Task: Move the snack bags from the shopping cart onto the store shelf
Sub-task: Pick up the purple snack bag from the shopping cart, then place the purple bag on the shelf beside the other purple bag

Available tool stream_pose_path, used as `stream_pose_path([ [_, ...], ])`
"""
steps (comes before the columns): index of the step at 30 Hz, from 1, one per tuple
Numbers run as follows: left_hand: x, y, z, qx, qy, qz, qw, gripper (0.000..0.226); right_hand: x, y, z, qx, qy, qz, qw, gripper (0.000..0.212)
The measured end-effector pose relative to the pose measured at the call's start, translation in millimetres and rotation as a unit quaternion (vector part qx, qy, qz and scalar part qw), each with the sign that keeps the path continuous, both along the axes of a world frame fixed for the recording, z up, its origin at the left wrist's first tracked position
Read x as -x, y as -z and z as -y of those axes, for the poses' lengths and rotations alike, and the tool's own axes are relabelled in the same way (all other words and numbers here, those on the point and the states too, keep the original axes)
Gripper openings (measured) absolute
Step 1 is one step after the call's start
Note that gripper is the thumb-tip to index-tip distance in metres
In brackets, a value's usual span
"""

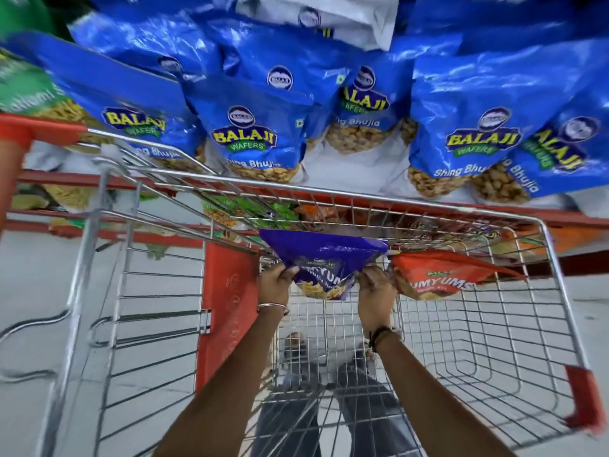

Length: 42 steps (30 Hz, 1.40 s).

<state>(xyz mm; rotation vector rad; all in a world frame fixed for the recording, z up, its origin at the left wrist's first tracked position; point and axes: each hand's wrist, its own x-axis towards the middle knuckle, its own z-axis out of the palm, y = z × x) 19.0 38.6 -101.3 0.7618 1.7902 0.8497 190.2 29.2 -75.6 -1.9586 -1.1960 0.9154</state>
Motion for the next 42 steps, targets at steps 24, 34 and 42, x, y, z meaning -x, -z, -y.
stream_pose_path([
  [24, -6, -401, -44, -0.337, 0.049, 0.083, 0.937, 0.012, -43, -342, -47, -0.302, 0.033, -0.231, 0.925, 0.006],
  [34, -27, -526, -126, -0.487, 0.005, 0.065, 0.871, 0.024, -53, -480, -145, -0.441, 0.005, -0.287, 0.85, 0.009],
  [42, -41, -511, -200, -0.497, -0.096, 0.081, 0.858, 0.008, -43, -467, -241, -0.479, 0.028, -0.242, 0.843, 0.005],
])
